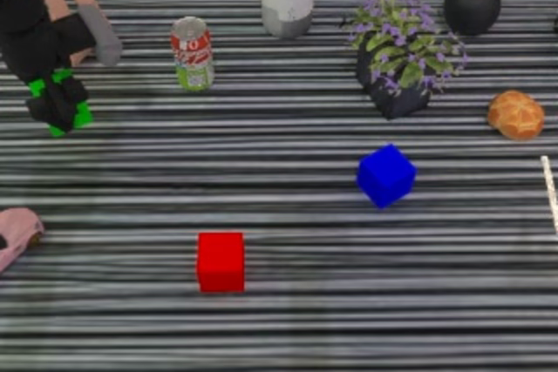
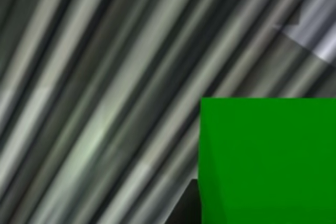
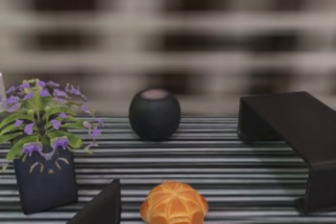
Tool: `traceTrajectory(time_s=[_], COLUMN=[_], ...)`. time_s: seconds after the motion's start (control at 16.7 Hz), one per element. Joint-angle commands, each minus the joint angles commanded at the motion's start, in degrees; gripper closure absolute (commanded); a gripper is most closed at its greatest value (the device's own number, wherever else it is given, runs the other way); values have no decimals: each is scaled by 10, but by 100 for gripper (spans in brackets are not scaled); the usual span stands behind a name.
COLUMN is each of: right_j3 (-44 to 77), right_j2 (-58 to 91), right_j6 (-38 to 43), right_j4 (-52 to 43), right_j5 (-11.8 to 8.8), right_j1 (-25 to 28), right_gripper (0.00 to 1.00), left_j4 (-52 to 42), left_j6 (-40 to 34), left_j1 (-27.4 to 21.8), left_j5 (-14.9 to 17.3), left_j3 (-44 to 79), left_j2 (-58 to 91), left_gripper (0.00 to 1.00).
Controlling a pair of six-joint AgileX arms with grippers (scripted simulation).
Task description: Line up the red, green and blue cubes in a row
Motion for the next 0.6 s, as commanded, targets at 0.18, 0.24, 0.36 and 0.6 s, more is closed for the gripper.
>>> traceTrajectory(time_s=[0.18,0.24,0.36,0.6], right_j3=[0,0,0,0], right_j2=[0,0,0,0], right_j6=[0,0,0,0], right_j4=[0,0,0,0], right_j5=[0,0,0,0], right_j1=[0,0,0,0], right_gripper=[0,0,0,0], left_j4=[2,3,6,14], left_j6=[-2,-5,-18,-57], left_j1=[-11,-25,-68,-201], left_j5=[0,0,-1,-2], left_j3=[-4,-8,-21,-67], left_j2=[0,-4,-15,-50], left_gripper=[100,100,100,100])
